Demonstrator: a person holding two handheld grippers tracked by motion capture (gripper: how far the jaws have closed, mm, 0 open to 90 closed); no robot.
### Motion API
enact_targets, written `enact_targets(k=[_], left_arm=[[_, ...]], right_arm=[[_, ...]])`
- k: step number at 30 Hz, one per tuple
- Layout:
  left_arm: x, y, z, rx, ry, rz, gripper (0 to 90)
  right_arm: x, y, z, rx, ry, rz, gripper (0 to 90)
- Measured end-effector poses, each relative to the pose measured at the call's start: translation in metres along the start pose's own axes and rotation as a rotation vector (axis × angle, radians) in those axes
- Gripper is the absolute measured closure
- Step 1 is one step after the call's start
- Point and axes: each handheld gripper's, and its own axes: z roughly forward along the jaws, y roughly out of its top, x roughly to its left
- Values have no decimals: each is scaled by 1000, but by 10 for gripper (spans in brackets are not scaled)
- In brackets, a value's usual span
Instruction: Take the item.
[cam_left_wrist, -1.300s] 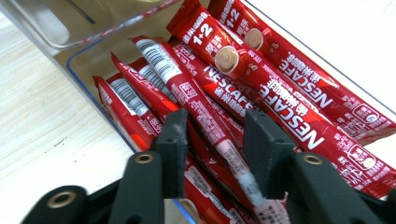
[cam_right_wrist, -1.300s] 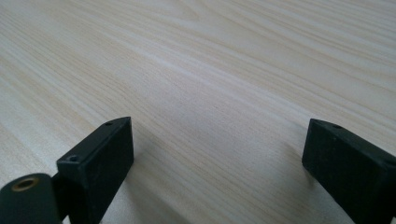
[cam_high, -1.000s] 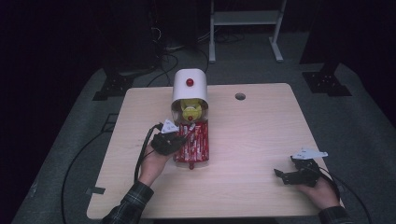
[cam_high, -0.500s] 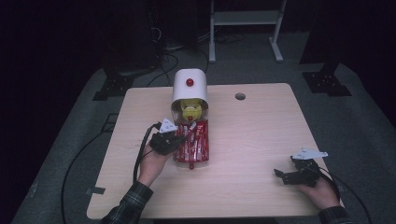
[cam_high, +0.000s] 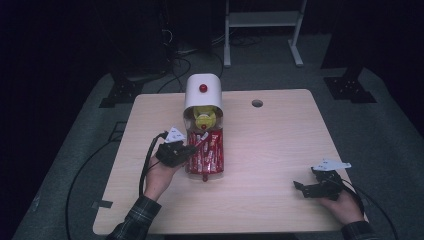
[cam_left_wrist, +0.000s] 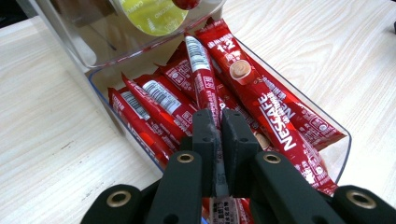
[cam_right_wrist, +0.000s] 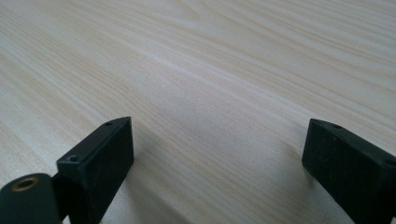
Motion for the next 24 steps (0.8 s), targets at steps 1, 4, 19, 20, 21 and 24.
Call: enact_targets(k=[1,4,19,20,21,24], left_arm=[[0,0,-1,0,-2,1,848],[1,-1,-4,-7,-5,-3,850],[5,-5,-15,-37,-36,-20,850],[5,-5,-16,-39,-36,-26,850],[5,-5,-17,-40,-37,-26,850],[6,-6,-18,-43,-42,-27,850]], right_arm=[[0,0,0,0,0,0,78],[0,0,0,0,0,0,79],[0,0,0,0,1,0,78],[0,0,0,0,1,1,78],[0,0,0,-1,1,0,78],[0,0,0,0,1,0,78]])
